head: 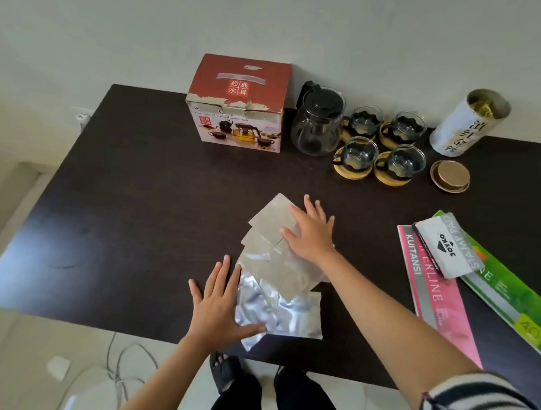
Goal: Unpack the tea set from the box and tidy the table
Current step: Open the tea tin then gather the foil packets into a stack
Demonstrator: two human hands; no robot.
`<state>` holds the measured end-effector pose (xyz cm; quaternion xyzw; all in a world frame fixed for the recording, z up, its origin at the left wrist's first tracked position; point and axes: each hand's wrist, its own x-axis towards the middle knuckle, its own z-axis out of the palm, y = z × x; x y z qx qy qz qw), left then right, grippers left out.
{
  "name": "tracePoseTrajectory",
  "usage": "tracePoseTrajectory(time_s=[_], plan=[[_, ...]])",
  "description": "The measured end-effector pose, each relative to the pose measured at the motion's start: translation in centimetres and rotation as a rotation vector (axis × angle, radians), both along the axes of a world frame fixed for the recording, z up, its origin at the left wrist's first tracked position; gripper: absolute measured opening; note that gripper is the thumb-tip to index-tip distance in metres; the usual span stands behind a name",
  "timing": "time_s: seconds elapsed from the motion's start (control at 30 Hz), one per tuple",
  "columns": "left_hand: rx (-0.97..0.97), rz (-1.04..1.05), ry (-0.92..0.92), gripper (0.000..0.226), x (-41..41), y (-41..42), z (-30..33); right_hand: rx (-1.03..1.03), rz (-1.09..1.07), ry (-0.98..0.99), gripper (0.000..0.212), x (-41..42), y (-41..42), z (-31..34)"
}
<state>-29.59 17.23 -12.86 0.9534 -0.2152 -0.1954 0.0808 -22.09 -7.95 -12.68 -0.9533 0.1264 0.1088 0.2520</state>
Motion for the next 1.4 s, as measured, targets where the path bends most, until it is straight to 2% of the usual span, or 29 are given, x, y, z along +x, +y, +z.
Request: tracePoseTrajectory(time_s=[0.17,0.3,0.43,0.53,0.63,0.73,0.8,0.87,0.93,1.07,1.13,1.23,1.33,1.4], plan=[[-0.12,0.139,-0.014,0.132,1.4,-3.7,0.2,0.287,-0.096,-0.139,0.045,-5.3,0.6,0.9],[-0.329,0.209,-0.027,0.126,2.7,-4.9,0.5,0.157,-0.391,-0.313,0.05,-10.3,-1.3,1.7],[-0.485,0.247,-0.074,0.104,5.6,-4.6,0.8,0.067,-0.625,-0.218,0.069,-16.1,-0.2,0.1],[-0.516,0.15,-0.012,0.091,6.8,-5.2,0.3,-0.01,-0.604,-0.186,0.075,-17.2,3.5,-1.5],[-0.565,0.07,0.043,0.082,5.6,-5.9,-0.3,-0.004,-0.612,-0.215,0.074,-15.0,7.2,-1.8],[-0.768,0.181,0.074,0.069,4.3,-5.5,0.3,0.108,-0.62,-0.322,0.069,-12.5,9.5,-1.4],[-0.812,0.229,-0.006,0.061,4.1,-4.3,0.4,0.175,-0.641,-0.406,0.068,-11.7,9.4,-1.2],[-0.762,0.245,-0.074,0.062,4.4,-2.7,0.2,0.127,-0.704,-0.421,0.066,-11.4,8.1,-1.1],[-0.709,0.235,-0.068,0.069,4.8,-1.4,-0.2,0.06,-0.739,-0.344,0.065,-11.2,6.7,-1.0],[-0.602,0.154,-0.055,0.074,4.9,-1.3,-0.5,-0.001,-0.631,-0.209,0.074,-10.0,6.8,-1.1],[-0.596,0.159,-0.058,0.073,4.8,-1.7,-0.5,0.079,-0.548,-0.247,0.078,-9.4,8.2,-1.1],[-0.696,0.172,0.017,0.071,4.8,-1.2,-0.4,0.254,-0.516,-0.352,0.072,-9.0,10.3,-0.8],[-0.737,0.178,0.027,0.08,4.6,0.3,0.1,0.181,-0.631,-0.49,0.059,-8.1,9.8,-0.3],[-0.672,0.128,-0.033,0.099,4.1,1.4,0.3,0.129,-0.611,-0.459,0.056,-6.5,8.4,0.5]])
